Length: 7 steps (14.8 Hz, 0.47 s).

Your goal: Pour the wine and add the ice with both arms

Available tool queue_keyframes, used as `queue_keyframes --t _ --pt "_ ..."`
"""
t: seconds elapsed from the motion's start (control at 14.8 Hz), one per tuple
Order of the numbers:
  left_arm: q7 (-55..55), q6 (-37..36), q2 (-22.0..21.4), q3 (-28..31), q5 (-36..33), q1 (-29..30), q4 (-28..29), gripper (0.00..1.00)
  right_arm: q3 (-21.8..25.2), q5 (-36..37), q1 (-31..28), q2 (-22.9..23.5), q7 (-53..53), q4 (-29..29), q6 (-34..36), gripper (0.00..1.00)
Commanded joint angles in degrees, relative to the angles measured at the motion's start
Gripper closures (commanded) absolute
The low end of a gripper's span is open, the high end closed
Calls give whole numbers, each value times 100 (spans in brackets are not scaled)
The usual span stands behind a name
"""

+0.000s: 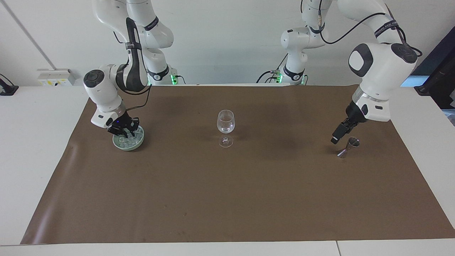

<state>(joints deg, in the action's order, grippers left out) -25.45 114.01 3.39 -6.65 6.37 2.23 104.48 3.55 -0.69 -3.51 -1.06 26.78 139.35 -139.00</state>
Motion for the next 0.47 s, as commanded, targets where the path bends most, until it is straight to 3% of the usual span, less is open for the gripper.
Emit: queue_keyframes --t 0.0,0.2,0.41 --pt "864 -754 -146 84 -110 58 -312 0 -39 16 -106 45 143 57 -39 97" --pt "1462 -1686 38 119 -145 85 -1138 0 -48 25 -97 80 73 -144 127 100" --pt "1726 -2425 135 102 -654 24 -1649 0 -48 7 -106 185 64 -749 951 100"
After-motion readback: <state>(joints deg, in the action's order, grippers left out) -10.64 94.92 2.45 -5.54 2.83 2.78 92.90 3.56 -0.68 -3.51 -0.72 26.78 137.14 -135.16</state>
